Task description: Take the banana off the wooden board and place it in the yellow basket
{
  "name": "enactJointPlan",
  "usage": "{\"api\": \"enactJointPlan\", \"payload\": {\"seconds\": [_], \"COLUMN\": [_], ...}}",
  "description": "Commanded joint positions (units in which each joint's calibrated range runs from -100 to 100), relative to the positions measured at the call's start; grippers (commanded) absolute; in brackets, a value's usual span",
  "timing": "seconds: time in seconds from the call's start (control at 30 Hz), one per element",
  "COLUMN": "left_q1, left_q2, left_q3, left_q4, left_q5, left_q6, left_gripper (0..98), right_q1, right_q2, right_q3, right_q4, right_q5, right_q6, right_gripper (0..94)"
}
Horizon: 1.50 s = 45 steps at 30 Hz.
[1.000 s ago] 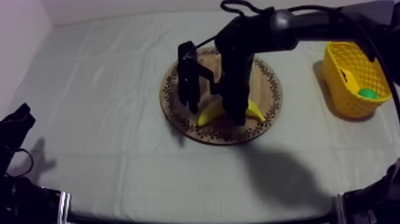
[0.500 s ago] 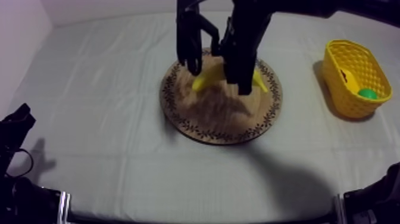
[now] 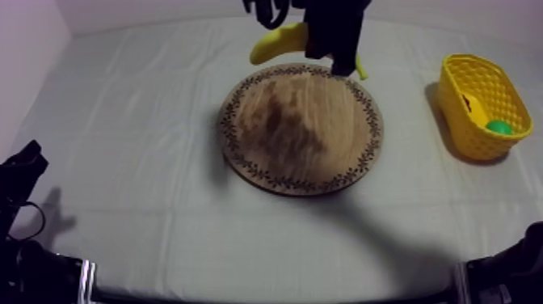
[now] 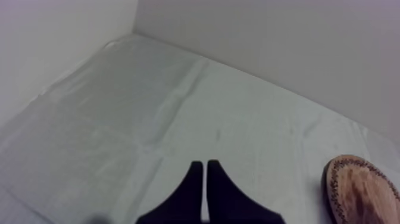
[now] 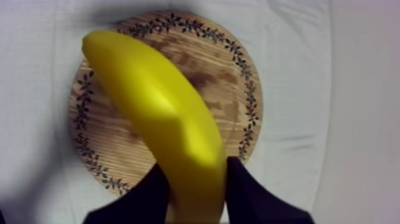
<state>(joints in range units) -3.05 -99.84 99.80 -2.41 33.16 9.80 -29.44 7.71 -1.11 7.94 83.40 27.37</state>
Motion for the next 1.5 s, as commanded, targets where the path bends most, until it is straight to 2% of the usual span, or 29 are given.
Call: {"api": "enactJointPlan", "payload": {"seconds": [0.0,0.33,1.0,1.47], "left_q1": [0.0,0.0,0.0,0.0], "left_q2": [0.0,0.0,0.0,0.0], "left_q3": [0.0,0.0,0.0,0.0], "left_q4": [-0.01,-0.01,-0.01,-0.01], "left_q5": [0.0,0.0,0.0,0.0], "left_q6": [0.0,0.0,0.0,0.0], "left_gripper": [0.1,0.1,0.1,0.1], "right_q1": [0.1,3.2,22.9,33.7], "right_q2": [-0.4,-3.4,-3.9,-6.3], "right_q3": [1.0,5.9,7.0,6.9], "right_q4": [0.3,1.0,1.5,2.2], "right_q5": [-0.3,-1.1,0.6,1.3], "right_q6": [-0.2,-3.0,-6.7,-6.6], "right_gripper": [23.1,23.7,24.4,24.8]}}
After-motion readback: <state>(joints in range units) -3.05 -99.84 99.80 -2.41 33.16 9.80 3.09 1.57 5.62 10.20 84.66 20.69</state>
